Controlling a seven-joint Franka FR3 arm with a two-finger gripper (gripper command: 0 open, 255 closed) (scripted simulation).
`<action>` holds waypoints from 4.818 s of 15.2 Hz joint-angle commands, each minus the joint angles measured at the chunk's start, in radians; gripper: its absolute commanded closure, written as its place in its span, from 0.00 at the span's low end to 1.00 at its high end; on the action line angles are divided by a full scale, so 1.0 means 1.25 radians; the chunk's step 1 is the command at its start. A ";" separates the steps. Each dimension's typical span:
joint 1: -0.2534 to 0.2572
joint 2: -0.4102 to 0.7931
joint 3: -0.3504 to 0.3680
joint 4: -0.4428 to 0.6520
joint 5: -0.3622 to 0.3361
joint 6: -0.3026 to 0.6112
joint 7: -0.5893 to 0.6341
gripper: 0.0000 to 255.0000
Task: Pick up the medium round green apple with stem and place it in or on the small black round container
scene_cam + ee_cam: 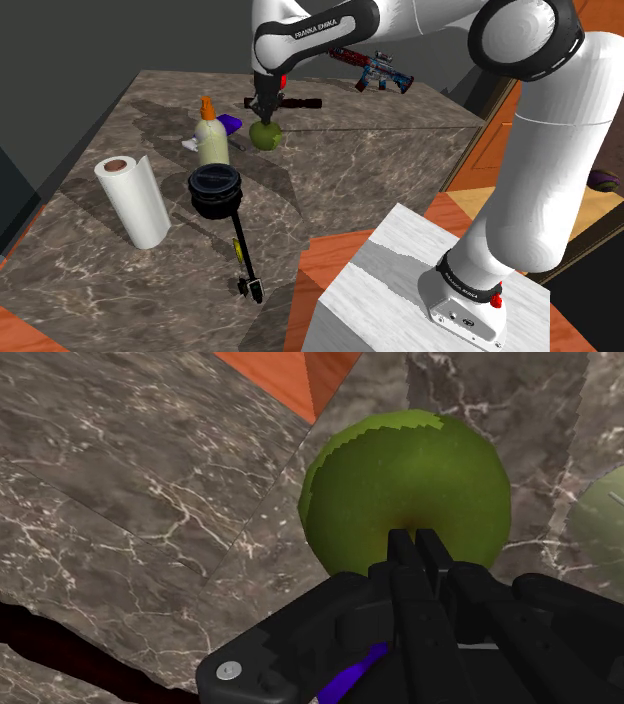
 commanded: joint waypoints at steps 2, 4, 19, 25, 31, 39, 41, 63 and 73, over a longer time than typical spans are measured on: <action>0.000 -0.008 0.001 0.022 0.003 -0.030 -0.003 1.00; 0.000 -0.013 0.001 0.036 0.004 -0.050 -0.006 1.00; 0.002 -0.032 0.004 0.172 0.012 -0.203 -0.021 1.00; 0.004 -0.027 0.005 0.243 0.014 -0.269 -0.026 1.00; 0.057 -0.060 0.033 0.232 0.001 -0.300 0.054 1.00; 0.147 -0.070 0.083 0.269 -0.021 -0.362 0.186 1.00; 0.171 -0.064 0.095 0.291 -0.028 -0.382 0.219 1.00; 0.223 -0.065 0.124 0.138 -0.045 -0.245 0.327 1.00; 0.220 -0.061 0.122 0.060 -0.050 -0.164 0.339 1.00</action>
